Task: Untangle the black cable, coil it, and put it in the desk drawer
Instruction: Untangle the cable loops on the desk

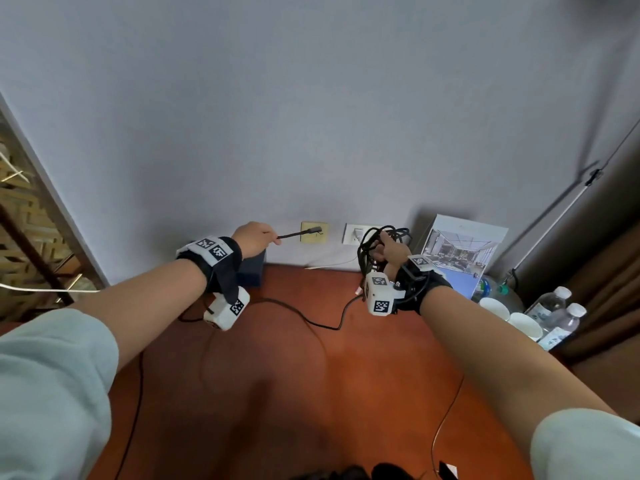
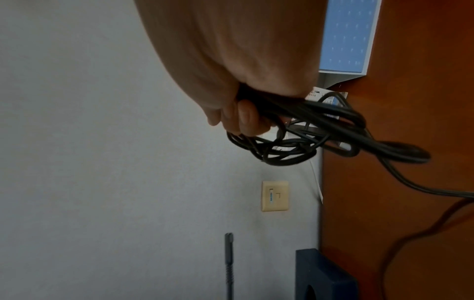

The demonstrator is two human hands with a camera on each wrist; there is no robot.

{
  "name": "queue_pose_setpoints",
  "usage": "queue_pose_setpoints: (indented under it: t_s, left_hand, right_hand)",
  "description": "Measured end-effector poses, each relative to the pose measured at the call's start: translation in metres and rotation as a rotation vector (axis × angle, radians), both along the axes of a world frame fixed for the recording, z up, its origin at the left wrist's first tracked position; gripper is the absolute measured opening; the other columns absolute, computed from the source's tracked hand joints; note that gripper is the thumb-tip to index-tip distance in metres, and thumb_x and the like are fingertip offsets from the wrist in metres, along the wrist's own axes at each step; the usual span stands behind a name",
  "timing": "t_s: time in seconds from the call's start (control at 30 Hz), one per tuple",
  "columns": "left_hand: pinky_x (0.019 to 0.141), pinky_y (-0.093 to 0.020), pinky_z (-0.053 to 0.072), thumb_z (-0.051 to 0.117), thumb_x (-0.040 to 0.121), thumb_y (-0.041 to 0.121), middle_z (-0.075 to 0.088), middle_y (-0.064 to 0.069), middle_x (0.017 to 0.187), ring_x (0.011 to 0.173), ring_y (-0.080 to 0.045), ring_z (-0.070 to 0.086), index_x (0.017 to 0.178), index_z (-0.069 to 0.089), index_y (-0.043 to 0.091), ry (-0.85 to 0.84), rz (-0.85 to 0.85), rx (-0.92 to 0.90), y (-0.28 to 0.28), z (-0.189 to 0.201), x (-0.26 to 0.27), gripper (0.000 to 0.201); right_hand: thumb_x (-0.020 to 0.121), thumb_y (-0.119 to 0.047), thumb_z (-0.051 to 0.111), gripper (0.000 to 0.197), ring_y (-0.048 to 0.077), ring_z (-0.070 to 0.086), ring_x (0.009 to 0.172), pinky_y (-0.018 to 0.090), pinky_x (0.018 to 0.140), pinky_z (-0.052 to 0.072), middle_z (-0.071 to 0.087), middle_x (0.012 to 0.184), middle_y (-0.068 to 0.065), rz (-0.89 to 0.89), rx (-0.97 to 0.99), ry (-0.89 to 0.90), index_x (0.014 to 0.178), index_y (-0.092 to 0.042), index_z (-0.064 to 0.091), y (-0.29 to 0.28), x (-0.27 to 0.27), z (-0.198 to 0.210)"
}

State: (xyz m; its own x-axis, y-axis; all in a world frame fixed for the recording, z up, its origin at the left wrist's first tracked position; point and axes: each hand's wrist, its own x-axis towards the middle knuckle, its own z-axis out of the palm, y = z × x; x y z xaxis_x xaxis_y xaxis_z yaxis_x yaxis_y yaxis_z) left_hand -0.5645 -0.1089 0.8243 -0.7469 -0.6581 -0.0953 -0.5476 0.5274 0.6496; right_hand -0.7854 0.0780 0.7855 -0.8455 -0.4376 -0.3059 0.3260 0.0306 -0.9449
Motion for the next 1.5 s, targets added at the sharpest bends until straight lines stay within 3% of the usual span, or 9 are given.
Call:
queue_pose_setpoints:
  t_s: [0.23,0.47,0.6,0.73,0.9,1.0,1.1,1.37,1.5]
  left_hand:
    - [0.1,-0.03,0.038,0.055,0.093,0.018,0.047,-0.015,0.14,0.125,-0.03,0.048,0.148,0.026,0.014,-0.341,-0.03,-0.046,0.004,-0.028,-0.012,0.062]
    - [0.112,-0.03,0.03,0.054,0.096,0.026,0.045,-0.004,0.142,0.131,-0.019,0.041,0.135,0.049,0.017,-0.15,-0.282,0.191,0.029,-0.015,-0.02,0.041]
    - [0.111,-0.029,0.031,0.065,0.088,0.033,0.049,-0.001,0.135,0.125,-0.016,0.045,0.141,0.034,0.022,-0.033,-0.412,0.489,0.057,-0.002,-0.024,0.063]
    - [0.109,-0.033,0.033,0.073,0.078,0.047,0.049,0.0,0.129,0.122,-0.015,0.046,0.142,0.016,0.03,-0.083,-0.489,0.388,0.079,-0.001,-0.035,0.088]
    - [0.076,-0.034,0.055,0.058,0.093,0.028,0.06,-0.007,0.109,0.077,-0.02,0.066,0.136,0.025,0.024,0.094,-0.365,0.293,0.088,-0.014,-0.052,0.054]
    - [0.055,-0.022,0.043,0.047,0.099,0.013,0.054,-0.007,0.081,0.058,-0.013,0.046,0.109,0.05,0.017,0.27,-0.276,0.504,0.083,-0.016,-0.055,0.011]
    - [0.047,-0.017,0.038,0.044,0.101,0.01,0.051,-0.005,0.075,0.057,-0.012,0.041,0.094,0.053,0.01,0.36,-0.24,0.678,0.079,-0.013,-0.052,0.011]
    - [0.044,-0.013,0.033,0.048,0.099,0.01,0.046,-0.001,0.07,0.055,-0.009,0.034,0.087,0.054,0.014,0.442,-0.145,0.807,0.072,-0.013,-0.049,0.015]
    - [0.045,-0.013,0.035,0.051,0.098,0.016,0.046,0.003,0.065,0.048,-0.006,0.035,0.089,0.057,0.016,0.405,-0.066,0.801,0.07,-0.01,-0.042,0.011]
  right_hand:
    - [0.103,-0.03,0.039,0.034,0.006,0.03,0.03,0.024,0.048,0.021,0.032,0.035,-0.009,0.11,-0.145,-0.159,0.075,-0.013,0.045,0.0,0.013,0.026]
    - [0.103,-0.039,0.034,0.041,0.008,0.035,0.031,0.026,0.055,0.027,0.031,0.039,-0.009,0.237,-0.287,-0.4,0.078,-0.011,0.05,0.015,0.025,0.06]
    - [0.104,-0.038,0.028,0.043,0.013,0.044,0.037,0.028,0.065,0.03,0.039,0.043,-0.004,0.279,-0.408,-0.514,0.074,-0.011,0.044,0.014,0.03,0.072]
    - [0.103,-0.032,0.032,0.041,0.015,0.045,0.051,0.025,0.067,0.033,0.041,0.051,0.001,0.188,-0.534,-0.678,0.068,-0.012,0.038,0.007,0.035,0.087]
    - [0.102,-0.026,0.04,0.029,0.02,0.049,0.066,0.027,0.077,0.044,0.048,0.074,0.006,0.044,-0.566,-0.718,0.084,-0.004,0.044,-0.003,0.039,0.1]
    - [0.101,-0.025,0.04,0.031,0.023,0.053,0.079,0.035,0.082,0.044,0.053,0.082,0.012,0.185,-0.455,-0.641,0.087,0.002,0.048,-0.001,0.035,0.101]
    - [0.097,-0.016,0.052,0.02,0.025,0.053,0.093,0.049,0.083,0.053,0.048,0.089,0.016,0.284,-0.282,-0.492,0.093,0.002,0.049,0.007,0.034,0.095]
    - [0.084,-0.028,0.071,0.021,0.024,0.063,0.089,0.037,0.086,0.052,0.068,0.096,0.01,0.751,0.383,0.21,0.089,-0.008,0.066,0.012,0.047,0.062]
    - [0.091,-0.029,0.061,0.027,0.016,0.046,0.058,0.024,0.056,0.037,0.052,0.063,0.002,0.882,0.476,0.446,0.071,-0.011,0.055,0.007,0.063,0.059]
